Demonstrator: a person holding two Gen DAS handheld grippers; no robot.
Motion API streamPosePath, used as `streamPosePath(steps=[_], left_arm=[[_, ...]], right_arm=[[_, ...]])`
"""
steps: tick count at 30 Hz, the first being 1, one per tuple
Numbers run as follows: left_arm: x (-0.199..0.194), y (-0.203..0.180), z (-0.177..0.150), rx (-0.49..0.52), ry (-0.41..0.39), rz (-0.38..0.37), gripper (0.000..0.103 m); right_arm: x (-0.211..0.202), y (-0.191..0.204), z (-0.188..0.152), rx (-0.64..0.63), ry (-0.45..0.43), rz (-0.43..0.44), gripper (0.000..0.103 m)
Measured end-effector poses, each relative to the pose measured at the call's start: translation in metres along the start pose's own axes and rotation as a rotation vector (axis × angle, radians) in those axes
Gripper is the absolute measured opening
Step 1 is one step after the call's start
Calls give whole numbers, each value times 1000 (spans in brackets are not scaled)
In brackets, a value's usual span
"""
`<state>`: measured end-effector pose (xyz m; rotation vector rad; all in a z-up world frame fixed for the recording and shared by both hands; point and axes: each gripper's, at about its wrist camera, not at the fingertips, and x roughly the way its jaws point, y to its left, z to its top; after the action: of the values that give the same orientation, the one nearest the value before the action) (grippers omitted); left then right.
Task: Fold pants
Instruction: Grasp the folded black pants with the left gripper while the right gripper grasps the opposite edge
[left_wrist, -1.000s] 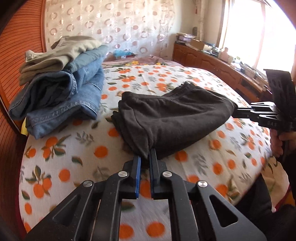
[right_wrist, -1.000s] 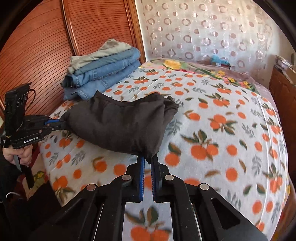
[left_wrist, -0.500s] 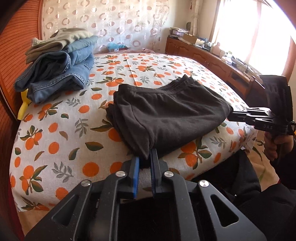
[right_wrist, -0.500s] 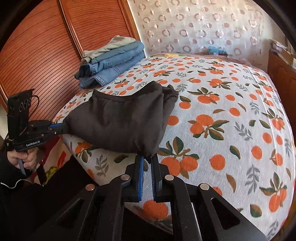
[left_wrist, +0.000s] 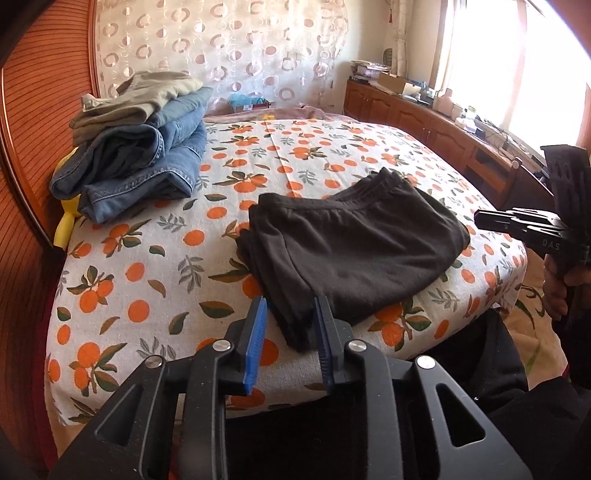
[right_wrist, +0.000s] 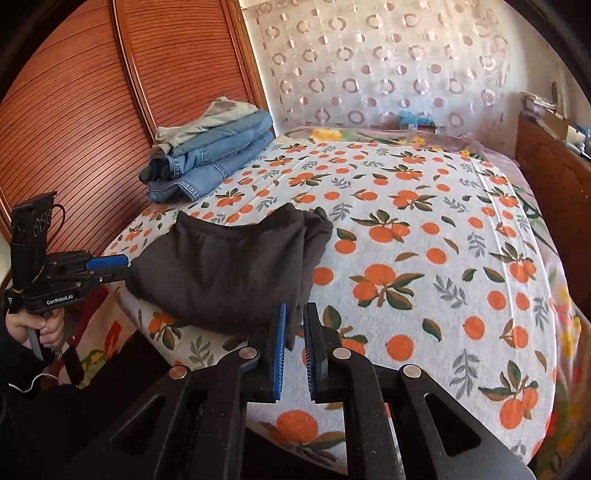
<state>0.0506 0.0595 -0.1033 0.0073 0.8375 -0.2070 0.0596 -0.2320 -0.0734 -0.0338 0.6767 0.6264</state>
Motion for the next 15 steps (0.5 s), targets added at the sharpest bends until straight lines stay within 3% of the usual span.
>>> streamPosePath(steps=[2, 5, 6, 7, 15], left_arm=[[2, 1, 2, 0, 0, 1, 28], [6, 4, 7, -10, -6, 0, 40], [8, 4, 10, -14, -10, -8, 50], [9, 4, 12, -15, -14, -14, 52], [28, 5, 31, -9, -17, 1, 52]], right_arm=[[5, 4, 3, -10, 0, -6, 12], [17, 9, 11, -27, -6, -8, 18], [20, 12, 13, -34, -9, -10, 20], [24, 13, 15, -41, -10, -12, 24], [55, 21, 35, -96, -21, -12, 45]])
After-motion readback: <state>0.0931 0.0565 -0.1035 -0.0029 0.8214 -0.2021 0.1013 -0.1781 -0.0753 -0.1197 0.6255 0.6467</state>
